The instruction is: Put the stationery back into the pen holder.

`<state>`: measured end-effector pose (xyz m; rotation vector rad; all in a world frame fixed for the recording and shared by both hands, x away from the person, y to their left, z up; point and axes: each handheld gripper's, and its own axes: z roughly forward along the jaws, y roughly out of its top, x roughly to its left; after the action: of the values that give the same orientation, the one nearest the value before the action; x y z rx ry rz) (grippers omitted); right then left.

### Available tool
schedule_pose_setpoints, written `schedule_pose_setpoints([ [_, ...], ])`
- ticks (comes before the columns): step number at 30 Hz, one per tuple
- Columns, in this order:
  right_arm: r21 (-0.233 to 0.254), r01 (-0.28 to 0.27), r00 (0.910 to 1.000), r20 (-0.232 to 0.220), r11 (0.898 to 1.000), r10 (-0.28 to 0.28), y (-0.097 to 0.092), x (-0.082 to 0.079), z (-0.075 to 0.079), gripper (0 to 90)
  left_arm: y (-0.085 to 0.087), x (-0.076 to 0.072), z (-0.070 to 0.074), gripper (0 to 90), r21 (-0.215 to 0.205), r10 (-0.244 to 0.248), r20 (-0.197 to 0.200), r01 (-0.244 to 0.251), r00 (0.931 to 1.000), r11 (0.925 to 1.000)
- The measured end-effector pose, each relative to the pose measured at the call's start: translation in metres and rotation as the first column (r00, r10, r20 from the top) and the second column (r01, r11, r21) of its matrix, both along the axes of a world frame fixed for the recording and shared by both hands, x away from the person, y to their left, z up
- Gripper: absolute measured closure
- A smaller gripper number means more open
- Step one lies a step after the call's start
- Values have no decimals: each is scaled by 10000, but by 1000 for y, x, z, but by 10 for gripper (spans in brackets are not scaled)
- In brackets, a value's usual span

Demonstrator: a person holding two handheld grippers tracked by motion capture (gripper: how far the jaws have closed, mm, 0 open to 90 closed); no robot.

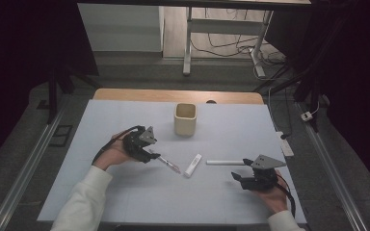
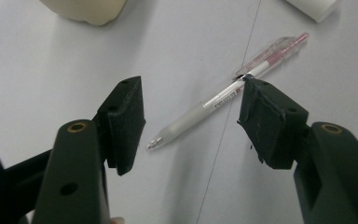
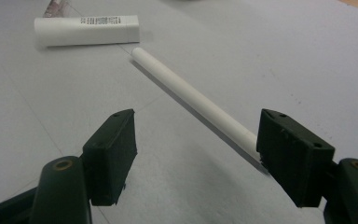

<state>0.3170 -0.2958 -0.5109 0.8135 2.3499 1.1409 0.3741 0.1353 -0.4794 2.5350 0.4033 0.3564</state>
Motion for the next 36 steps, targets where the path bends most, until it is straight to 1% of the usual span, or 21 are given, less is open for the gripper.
schedule_pose_setpoints([
  [2,23,52,10000,36,10000,-52,0,0,1,286,0,1,0,391,-7,-39,-35,39,10000,10000],
  [3,-52,112,9999,65,9999,-112,0,-1,1,285,0,1,0,391,-37,-57,-70,57,10000,10000],
  [4,2,87,10000,30,10000,-87,-1,-1,1,285,-1,2,-1,391,-68,-92,-110,92,9999,9999],
  [7,20,82,10000,56,10000,-82,-2,-1,2,285,-3,5,-3,391,139,-242,-210,245,9995,9996],
  [11,45,81,9999,62,10000,-81,-2,-1,1,285,-6,11,-5,389,199,-396,-372,403,9985,9990],
  [13,6,97,9999,58,10000,-97,-2,-1,1,285,-9,13,-7,390,332,-507,-369,519,9980,9981],
  [15,9,94,10000,25,10000,-94,-2,-1,1,285,-10,16,-9,391,478,-697,-461,718,9965,9963],
  [16,-33,148,9999,39,9999,-148,-1,-1,1,285,-10,18,-10,392,581,-788,-508,817,9956,9950],
  [19,21,79,10000,22,10000,-79,-1,-1,1,286,-10,24,-13,399,902,-970,-663,1028,9931,9906],
  [22,-3,56,10000,-1,10000,-56,-2,-1,1,286,-9,29,-14,404,1044,-1146,-745,1220,9906,9870],
  [26,8,58,10000,8,10000,-58,-1,-1,1,286,-8,33,-17,409,1279,-1471,-816,1567,9857,9793],
  [27,4,58,10000,5,10000,-58,-1,-1,1,285,-8,35,-17,413,1374,-1597,-844,1703,9835,9758],
  [30,-8,60,10000,-1,10000,-60,-1,-1,0,285,-10,37,-19,430,1406,-1872,-937,1991,9778,9698],
  [33,-8,86,10000,-24,10000,-86,-1,-1,0,285,-14,38,-21,441,1527,-2244,-1053,2388,9688,9590],
  [36,-11,83,10000,-10,10000,-83,-1,-1,1,286,-18,38,-24,450,1776,-2540,-1110,2706,9608,9462],
])
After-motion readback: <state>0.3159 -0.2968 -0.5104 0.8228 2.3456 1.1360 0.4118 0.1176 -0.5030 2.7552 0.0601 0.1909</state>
